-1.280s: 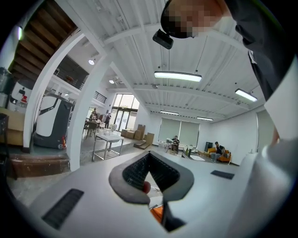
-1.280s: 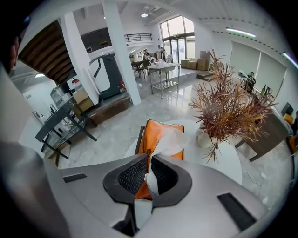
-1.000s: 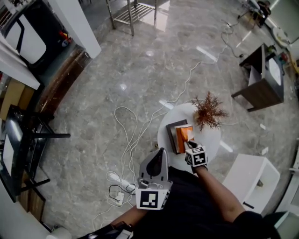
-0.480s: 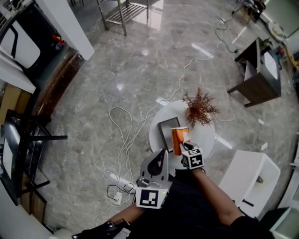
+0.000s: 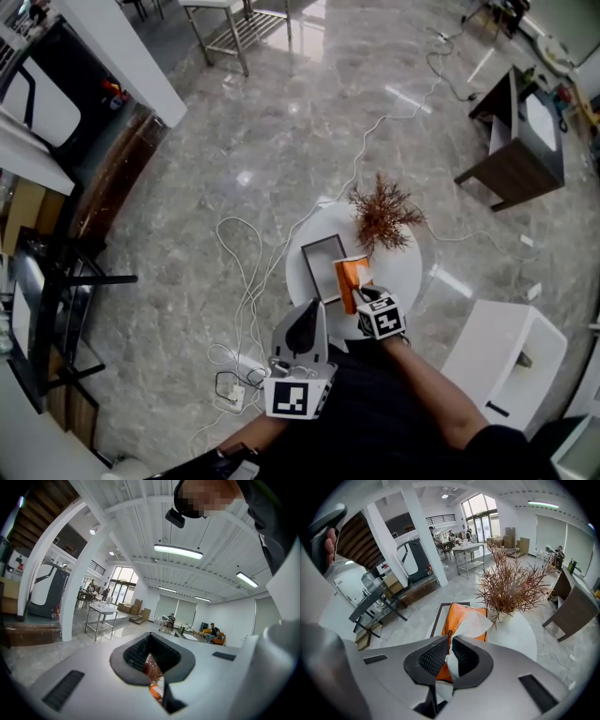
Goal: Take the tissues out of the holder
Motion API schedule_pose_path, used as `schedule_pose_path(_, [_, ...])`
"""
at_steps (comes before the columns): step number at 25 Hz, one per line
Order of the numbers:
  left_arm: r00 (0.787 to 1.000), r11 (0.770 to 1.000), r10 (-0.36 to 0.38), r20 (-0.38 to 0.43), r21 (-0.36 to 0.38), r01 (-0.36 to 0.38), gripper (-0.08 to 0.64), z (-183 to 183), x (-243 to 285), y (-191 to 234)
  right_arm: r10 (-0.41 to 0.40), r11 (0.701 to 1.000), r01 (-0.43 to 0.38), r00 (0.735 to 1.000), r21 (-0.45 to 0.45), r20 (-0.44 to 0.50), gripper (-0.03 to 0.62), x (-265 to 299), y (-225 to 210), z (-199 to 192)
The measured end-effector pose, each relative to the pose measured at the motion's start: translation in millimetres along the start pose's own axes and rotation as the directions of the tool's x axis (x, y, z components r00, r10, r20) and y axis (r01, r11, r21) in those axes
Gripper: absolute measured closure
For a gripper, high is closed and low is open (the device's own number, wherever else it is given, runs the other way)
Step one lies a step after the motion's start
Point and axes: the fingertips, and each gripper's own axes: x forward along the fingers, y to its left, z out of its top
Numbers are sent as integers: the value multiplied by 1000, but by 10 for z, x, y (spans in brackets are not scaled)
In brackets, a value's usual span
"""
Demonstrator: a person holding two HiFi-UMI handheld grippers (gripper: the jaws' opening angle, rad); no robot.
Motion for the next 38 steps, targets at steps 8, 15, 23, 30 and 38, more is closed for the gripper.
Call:
schedule_pose_path(8, [999,999,34,-3,6,-34,560,-19,97,-127,40,999,-40,999,-13,-8,563,-41,-117,-77])
schedule_pose_path(15, [998,998,56,13,21,-56,560,-6,155,-254,66,998,-66,998,-9,-2,562,-69,-237,-102])
schedule_pose_path(23, [997,997,70,19,20,-71,560,-66,248,-453,75,997,-75,997,-3,3,563,-89,-482,-125])
schedule_pose_path(30, [995,995,96,31,15,-96,560,-100,292,-606,83,997,-83,997,6,-13,563,-109,-697,-249])
schedule_pose_path(38, [991,991,129,47,20,-130,560,-135,323,-757,84,996,-85,996,-12,-24,563,-139,-894,-297])
